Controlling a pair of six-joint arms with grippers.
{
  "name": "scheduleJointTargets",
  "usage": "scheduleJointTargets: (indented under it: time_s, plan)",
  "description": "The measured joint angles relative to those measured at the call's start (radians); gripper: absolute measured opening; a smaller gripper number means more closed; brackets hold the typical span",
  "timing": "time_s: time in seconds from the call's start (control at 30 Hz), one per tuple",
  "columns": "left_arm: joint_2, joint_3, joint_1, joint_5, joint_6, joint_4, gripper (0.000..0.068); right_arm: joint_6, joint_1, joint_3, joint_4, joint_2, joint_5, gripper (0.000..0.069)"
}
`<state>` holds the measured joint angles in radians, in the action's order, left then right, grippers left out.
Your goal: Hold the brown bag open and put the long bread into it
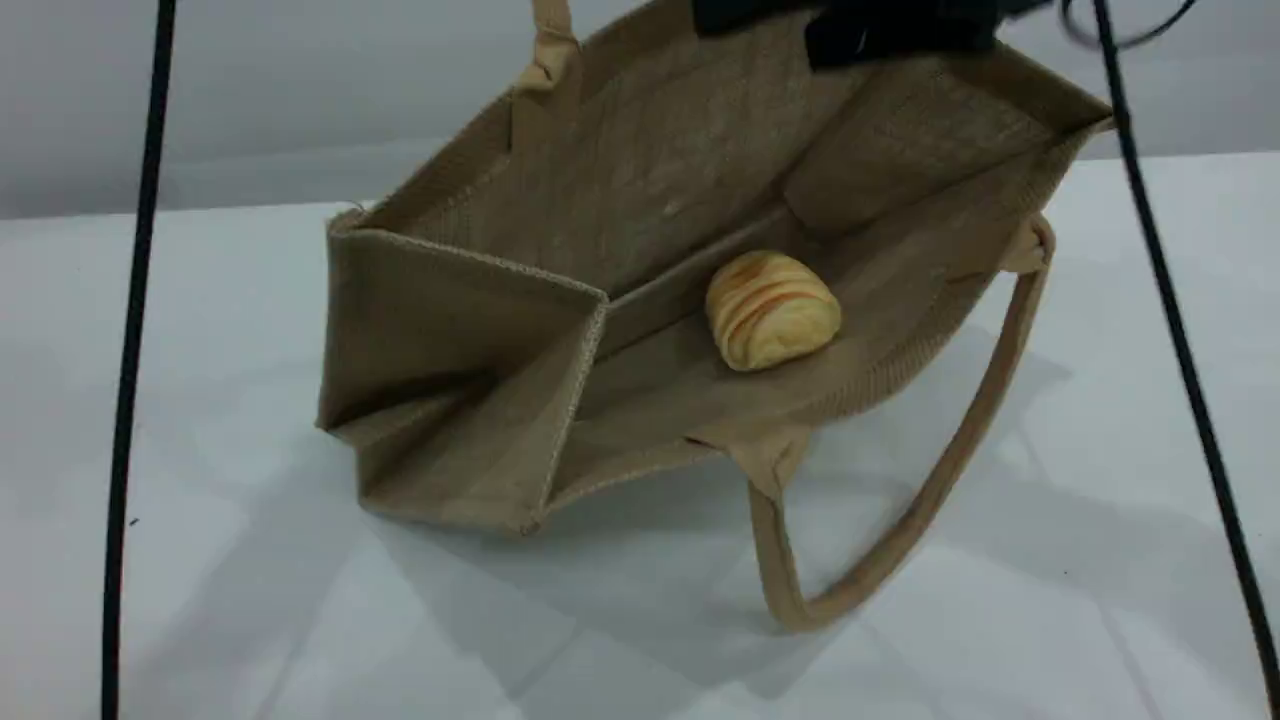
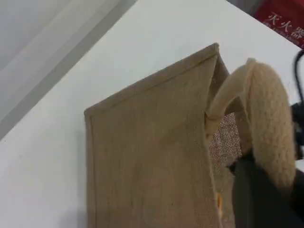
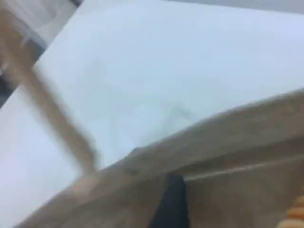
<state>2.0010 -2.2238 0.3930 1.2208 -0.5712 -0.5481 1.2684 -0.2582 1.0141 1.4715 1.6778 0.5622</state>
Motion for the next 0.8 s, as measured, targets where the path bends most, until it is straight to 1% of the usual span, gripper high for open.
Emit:
scheduleJointTargets:
  time_s: [0.1,0.27,0.5,0.6,0.8]
  plan:
    - [0.000,0.000,0.000,0.000,0.000,0.000,0.0083,-0.102,0.000,0.000,-0.126,-0.094,0.026,0.0586]
    - [0.000,0.000,0.000,0.000,0.000,-0.001,0.0083,-0.250,0.000,0.000,-0.313,-0.266,0.014,0.0586]
    - [0.002,0.000,0.000,0.000,0.008,-0.007,0.0083,-0.415,0.001,0.000,-0.487,-0.518,0.009,0.0586]
    - [0.018,0.001,0.000,-0.001,0.038,-0.005,0.0083,-0.513,0.001,0.000,-0.589,-0.603,0.054,0.0586]
    - [0.064,0.089,0.016,-0.006,0.036,-0.004,0.0088,-0.718,0.001,0.000,-0.804,-0.712,0.153,0.0586]
